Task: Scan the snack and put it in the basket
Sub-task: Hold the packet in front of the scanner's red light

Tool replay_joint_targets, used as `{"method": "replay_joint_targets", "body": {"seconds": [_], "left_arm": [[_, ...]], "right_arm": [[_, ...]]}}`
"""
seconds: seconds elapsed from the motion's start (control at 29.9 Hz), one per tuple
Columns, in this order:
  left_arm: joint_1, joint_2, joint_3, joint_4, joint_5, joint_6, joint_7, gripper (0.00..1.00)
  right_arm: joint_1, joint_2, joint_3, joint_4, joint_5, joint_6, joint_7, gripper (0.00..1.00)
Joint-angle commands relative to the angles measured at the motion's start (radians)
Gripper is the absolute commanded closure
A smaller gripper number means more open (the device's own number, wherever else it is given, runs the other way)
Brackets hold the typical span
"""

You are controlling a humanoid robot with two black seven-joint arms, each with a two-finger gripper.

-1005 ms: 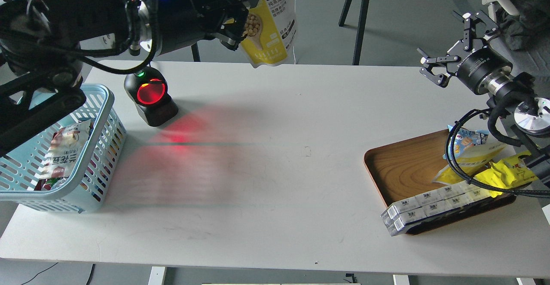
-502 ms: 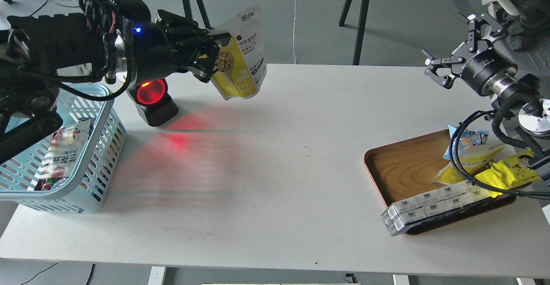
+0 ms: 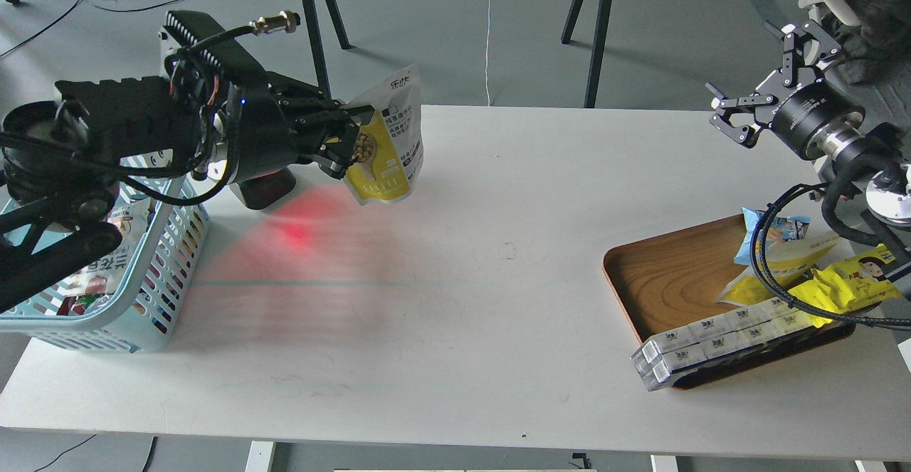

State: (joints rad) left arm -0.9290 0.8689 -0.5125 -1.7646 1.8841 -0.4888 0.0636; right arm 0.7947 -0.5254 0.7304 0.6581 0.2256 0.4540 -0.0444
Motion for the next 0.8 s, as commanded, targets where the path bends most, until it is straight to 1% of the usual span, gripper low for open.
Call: {"method": "replay_joint_targets", "body": {"seconds": [0.0,0.17,0.3,0.47,0.77], "left_arm": [[0.002,-0.001,0.021,-0.001,0.004,0.0,0.01,0.99],[0.006,-0.001,0.063,0.001,0.012,0.0,0.036,0.99],[0.006,0.001,0.069,0.001,0.01,0.0,0.051,0.99],[0.006,0.009,0.069,0.001,0.01,0.0,0.055,0.99],[0.013,0.005,0.069,0.001,0.018,0.0,0.078,0.99]], "right_arm": [[0.0,0.001,0.0,0.0,0.0,0.0,0.0,0.01],[-0.002,0.001,0.0,0.0,0.0,0.0,0.0,0.01],[-0.002,0.001,0.0,0.0,0.0,0.0,0.0,0.01],[-0.002,0.001,-0.002,0.0,0.0,-0.001,0.0,0.01],[-0.003,0.001,-0.003,0.0,0.0,-0.001,0.0,0.01]]}}
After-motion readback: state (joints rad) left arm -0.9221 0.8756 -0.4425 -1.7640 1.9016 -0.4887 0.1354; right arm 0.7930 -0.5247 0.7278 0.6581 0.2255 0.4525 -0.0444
